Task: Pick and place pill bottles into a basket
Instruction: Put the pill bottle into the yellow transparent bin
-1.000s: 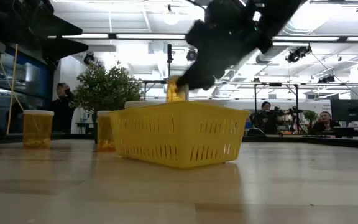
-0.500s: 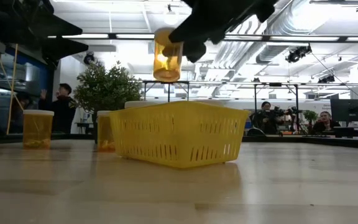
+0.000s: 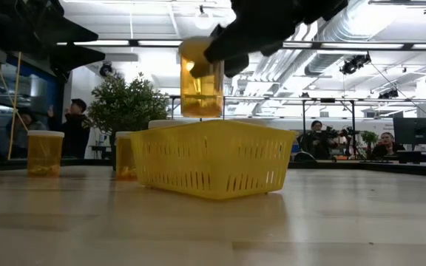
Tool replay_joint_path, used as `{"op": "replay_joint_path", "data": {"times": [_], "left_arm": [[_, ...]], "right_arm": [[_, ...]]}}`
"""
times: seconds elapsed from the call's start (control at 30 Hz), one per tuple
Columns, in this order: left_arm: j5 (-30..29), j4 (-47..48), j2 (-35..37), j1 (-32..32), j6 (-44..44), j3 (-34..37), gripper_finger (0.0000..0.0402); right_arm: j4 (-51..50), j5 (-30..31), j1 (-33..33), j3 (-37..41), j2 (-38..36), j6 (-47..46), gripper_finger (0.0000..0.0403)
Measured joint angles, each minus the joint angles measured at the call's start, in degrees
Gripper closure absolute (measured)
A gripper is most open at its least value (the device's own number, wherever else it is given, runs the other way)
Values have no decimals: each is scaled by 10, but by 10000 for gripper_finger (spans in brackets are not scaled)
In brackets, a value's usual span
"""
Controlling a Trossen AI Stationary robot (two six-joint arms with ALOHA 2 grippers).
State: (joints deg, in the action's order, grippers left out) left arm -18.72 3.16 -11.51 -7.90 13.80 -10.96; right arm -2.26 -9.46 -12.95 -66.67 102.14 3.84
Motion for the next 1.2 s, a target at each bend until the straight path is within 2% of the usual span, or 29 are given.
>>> {"op": "replay_joint_path", "data": {"times": [0.3,0.57,0.83,1.2], "left_arm": [[0,0,0,0,0,0,126],[0,0,0,0,0,0,126],[0,0,0,0,0,0,126],[0,0,0,0,0,0,126]], "right_arm": [[-10,-3,-14,0,3,-13,203],[-16,18,-39,0,3,-10,203],[-22,48,-40,0,3,-5,203],[-27,46,-42,1,3,-23,203]]}}
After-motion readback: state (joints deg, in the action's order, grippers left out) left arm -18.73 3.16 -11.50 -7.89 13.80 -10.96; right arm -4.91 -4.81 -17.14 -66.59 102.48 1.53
